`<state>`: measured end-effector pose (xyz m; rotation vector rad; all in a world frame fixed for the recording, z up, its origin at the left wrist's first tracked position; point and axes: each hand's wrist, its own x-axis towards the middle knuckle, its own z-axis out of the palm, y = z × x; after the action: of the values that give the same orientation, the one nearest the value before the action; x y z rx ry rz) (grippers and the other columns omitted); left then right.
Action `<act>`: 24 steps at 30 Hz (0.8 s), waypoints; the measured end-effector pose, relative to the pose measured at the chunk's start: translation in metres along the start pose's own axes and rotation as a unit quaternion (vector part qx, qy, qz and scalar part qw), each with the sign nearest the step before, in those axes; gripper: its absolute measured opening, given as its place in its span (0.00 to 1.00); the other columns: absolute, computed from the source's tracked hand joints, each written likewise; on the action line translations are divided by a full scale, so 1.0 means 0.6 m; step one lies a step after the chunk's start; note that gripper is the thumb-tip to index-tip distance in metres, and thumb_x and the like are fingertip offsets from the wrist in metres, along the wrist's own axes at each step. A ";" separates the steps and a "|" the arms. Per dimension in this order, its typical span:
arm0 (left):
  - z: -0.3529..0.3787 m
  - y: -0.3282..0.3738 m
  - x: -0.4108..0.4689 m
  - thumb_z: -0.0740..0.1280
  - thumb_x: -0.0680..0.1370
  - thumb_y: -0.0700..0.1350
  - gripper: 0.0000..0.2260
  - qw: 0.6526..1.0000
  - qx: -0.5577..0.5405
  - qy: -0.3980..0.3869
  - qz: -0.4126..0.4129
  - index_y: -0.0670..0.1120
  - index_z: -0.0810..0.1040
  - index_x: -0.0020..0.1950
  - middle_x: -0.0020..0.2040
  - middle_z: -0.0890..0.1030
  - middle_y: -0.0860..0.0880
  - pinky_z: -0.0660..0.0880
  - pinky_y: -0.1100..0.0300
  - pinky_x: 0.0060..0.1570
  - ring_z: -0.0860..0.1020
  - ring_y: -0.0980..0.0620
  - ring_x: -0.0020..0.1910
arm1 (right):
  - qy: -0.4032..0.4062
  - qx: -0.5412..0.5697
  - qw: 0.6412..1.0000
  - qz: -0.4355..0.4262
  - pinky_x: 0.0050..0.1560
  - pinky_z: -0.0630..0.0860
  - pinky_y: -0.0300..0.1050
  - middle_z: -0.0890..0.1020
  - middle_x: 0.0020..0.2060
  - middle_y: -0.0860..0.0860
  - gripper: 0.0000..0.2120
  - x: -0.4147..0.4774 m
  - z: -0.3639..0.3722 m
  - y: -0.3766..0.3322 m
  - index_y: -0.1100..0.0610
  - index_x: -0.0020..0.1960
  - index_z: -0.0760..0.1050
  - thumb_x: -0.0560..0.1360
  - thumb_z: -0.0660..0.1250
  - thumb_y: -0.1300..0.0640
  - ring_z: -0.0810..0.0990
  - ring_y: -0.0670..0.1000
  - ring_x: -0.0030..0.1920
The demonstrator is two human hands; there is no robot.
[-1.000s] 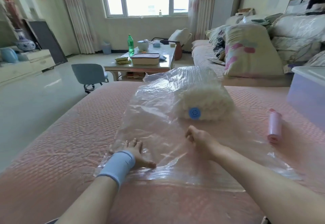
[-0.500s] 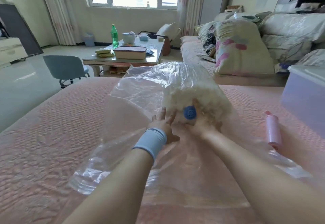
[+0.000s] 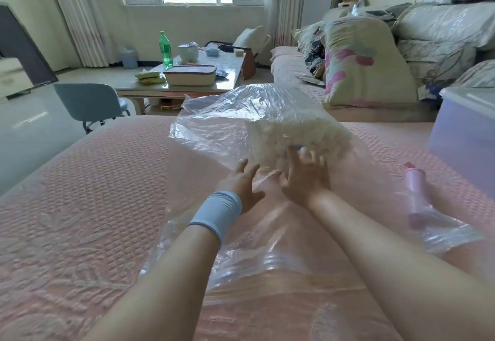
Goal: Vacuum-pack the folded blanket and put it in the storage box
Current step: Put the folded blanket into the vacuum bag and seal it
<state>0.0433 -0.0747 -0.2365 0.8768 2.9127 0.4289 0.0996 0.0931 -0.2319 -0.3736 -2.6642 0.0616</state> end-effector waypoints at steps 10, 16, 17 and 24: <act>0.016 -0.113 -0.201 0.60 0.58 0.81 0.57 0.968 0.079 -0.191 -0.142 0.62 0.33 0.76 0.76 0.30 0.54 0.42 0.34 0.72 0.34 0.43 0.76 | -0.373 0.022 0.925 -0.073 0.66 0.70 0.51 0.70 0.72 0.58 0.53 -0.166 -0.047 -0.081 0.41 0.79 0.32 0.72 0.69 0.36 0.72 0.60 0.69; 0.022 -0.162 -0.290 0.59 0.62 0.79 0.50 0.988 0.066 -0.113 -0.087 0.65 0.37 0.76 0.78 0.35 0.54 0.42 0.41 0.73 0.37 0.49 0.77 | -0.244 -0.065 0.956 -0.148 0.67 0.64 0.54 0.67 0.72 0.58 0.41 -0.227 -0.065 -0.115 0.45 0.81 0.42 0.77 0.57 0.33 0.66 0.59 0.70; 0.024 -0.170 -0.305 0.57 0.63 0.80 0.49 0.988 0.068 -0.107 -0.083 0.64 0.36 0.76 0.78 0.35 0.54 0.41 0.43 0.73 0.37 0.50 0.77 | -0.260 -0.052 0.954 -0.140 0.68 0.64 0.54 0.66 0.73 0.58 0.40 -0.237 -0.063 -0.122 0.45 0.81 0.43 0.77 0.57 0.33 0.65 0.59 0.72; 0.007 -0.181 -0.377 0.56 0.70 0.75 0.44 0.987 0.085 -0.111 -0.085 0.58 0.41 0.78 0.79 0.38 0.52 0.42 0.45 0.75 0.39 0.50 0.78 | -0.352 0.060 0.931 -0.076 0.75 0.61 0.52 0.59 0.79 0.57 0.32 -0.267 -0.080 -0.147 0.47 0.81 0.46 0.81 0.56 0.46 0.60 0.58 0.78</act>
<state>0.1752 -0.2847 -0.2745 0.6396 2.8151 0.0648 0.2367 -0.0360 -0.2479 -0.1075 -3.3629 0.3714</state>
